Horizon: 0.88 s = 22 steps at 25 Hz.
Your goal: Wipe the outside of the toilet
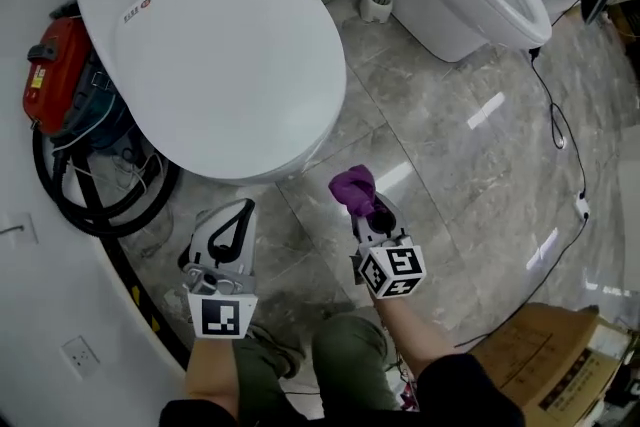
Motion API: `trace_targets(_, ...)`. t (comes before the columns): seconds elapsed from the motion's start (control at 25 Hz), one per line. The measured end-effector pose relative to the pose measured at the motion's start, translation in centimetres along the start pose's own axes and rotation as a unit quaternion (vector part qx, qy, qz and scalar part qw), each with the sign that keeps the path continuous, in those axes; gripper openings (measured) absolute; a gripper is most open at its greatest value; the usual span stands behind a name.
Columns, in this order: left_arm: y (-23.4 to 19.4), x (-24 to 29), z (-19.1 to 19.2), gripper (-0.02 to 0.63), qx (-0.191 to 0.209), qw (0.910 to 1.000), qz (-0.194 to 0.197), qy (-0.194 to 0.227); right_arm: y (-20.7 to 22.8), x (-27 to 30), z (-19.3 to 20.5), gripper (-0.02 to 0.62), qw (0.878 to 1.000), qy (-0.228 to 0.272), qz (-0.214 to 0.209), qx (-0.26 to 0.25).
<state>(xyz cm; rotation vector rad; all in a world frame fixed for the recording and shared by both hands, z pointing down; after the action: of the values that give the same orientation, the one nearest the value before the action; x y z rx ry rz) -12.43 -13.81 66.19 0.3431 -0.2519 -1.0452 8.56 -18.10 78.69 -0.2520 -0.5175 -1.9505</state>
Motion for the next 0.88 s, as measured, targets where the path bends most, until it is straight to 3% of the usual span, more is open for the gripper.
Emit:
trace_targets(0.12, 0.2, -1.7, -0.9, 0.000, -0.046, 0.9980, 0.004, -0.044, -2.9, -4.6, -2.5, 0.104, 1.000, -0.016, -0.016, -0.010)
trace_targets(0.36, 0.1, -5.7, -8.8, 0.000, -0.083, 0.9889, 0.044, -0.115, -5.1, -12.9, -10.7, 0.104, 1.000, -0.015, -0.011, -0.003)
trace_targets(0.52, -1.7, -6.2, -16.5, 0.000, -0.093, 0.9860, 0.039, -0.133, -6.2, -17.7, -17.9, 0.104, 1.000, -0.009, -0.017, -0.014)
trace_targets(0.88, -6.0, -6.0, -33.8, 0.000, -0.101, 0.9863, 0.028, -0.127, -9.3, -27.7, -34.1, 0.104, 0.997, 0.005, -0.052, -0.050)
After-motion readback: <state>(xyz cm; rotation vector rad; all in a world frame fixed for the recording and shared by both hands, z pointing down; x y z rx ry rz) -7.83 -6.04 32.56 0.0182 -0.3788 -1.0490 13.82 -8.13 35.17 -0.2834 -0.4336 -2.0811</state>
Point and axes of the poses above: the fingertips, and each gripper's own axes: x forward along the fingers, y to its right, z out of its underside, the point moved 3 cm from there along -x, backward along the fingers, and after that the axes turned 2 degrees about z, right-handed, at the moved point
